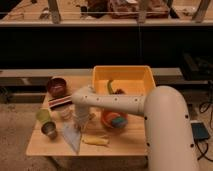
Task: Wipe table surface with towel
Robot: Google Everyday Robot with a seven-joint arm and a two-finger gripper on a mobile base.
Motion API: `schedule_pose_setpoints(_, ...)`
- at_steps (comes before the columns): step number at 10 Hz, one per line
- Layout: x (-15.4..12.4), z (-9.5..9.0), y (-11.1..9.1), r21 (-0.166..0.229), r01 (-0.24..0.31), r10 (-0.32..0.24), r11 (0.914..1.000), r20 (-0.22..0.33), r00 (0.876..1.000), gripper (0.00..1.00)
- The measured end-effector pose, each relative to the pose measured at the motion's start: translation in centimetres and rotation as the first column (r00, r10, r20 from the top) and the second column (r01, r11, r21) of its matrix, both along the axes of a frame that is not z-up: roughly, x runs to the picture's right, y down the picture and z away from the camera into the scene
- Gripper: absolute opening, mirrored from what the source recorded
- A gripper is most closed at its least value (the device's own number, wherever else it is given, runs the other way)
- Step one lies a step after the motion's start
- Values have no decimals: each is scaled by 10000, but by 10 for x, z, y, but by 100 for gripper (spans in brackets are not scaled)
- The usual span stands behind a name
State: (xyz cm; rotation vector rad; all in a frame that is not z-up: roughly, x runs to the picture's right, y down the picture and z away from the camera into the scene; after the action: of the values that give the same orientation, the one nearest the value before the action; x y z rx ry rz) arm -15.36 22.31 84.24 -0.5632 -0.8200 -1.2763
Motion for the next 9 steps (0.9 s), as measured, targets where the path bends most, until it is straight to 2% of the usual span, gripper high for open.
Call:
schedule_pose_setpoints(2,1,-1,0,-6,52,-52,10000,9,10000,0)
schedule_pose_setpoints(4,8,-11,-3,318,48,-42,9995,-195,9998,0)
schedule_pose_setpoints(7,17,-53,-32,900,-322,340,9954,-186,9992,0)
schedule_pose_setpoints(9,17,-73,-46,973,-259,283,9949,-229,9993,0)
